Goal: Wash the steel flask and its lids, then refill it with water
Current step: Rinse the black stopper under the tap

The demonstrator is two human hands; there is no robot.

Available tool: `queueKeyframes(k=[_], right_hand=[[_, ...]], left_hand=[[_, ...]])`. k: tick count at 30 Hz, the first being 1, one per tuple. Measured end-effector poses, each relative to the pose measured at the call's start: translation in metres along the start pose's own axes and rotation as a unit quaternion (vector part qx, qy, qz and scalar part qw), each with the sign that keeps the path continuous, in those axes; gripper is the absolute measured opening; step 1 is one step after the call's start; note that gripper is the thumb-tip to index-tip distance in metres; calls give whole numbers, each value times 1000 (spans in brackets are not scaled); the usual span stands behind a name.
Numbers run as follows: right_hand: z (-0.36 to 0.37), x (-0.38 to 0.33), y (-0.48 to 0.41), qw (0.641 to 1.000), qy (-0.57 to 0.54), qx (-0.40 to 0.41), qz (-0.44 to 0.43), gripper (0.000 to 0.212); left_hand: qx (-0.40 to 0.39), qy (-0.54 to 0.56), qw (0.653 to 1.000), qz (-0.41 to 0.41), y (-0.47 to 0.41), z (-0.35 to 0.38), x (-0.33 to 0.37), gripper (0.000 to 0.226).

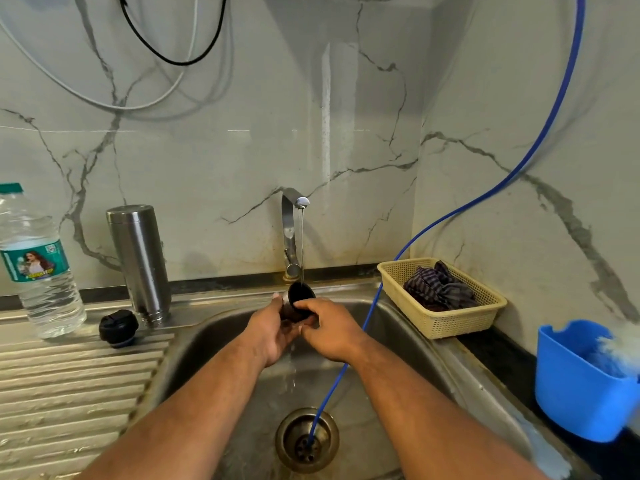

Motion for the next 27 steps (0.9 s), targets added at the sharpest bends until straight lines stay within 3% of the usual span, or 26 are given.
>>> queueKeyframes(k=[2, 8, 12, 16, 18, 20, 21, 23, 27], right_hand=[[-5, 0, -3, 999, 25, 24, 0, 50], [-61, -11, 11, 977, 53, 207, 17, 26], [-99, -45, 27, 941, 40, 328, -72, 18], [-134, -84, 57, 882, -7, 441, -165, 20], [-135, -83, 51, 918, -6, 380, -115, 20], [-117, -65, 36, 975, 101, 200, -6, 19], [-111, -55, 38, 978, 167, 121, 29, 20], [-123, -45, 58, 963, 261, 46, 43, 21], [-189, -54, 120, 901, 431, -40, 37, 26]], left_hand=[[11, -17, 1000, 23, -5, -4, 4, 43], [39, -168, 972, 162, 6, -1, 34, 49], [71, -297, 922, 238, 31, 6, 55, 56], [19, -432, 858, 277, 67, 25, 58, 57], [13, -497, 816, 297, 86, 29, 43, 48], [-4, -549, 780, 302, 91, 30, 22, 48], [-18, -575, 759, 305, 94, 35, 14, 53], [-39, -585, 742, 326, 102, 48, 11, 56], [-85, -522, 756, 386, 136, 96, 19, 43]])
Point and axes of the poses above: each hand's wrist, its own y-axis away from the middle knuckle, its own z-axis out of the palm, x = y × z, the point moved 8 cm from there along -y, towards the middle knuckle
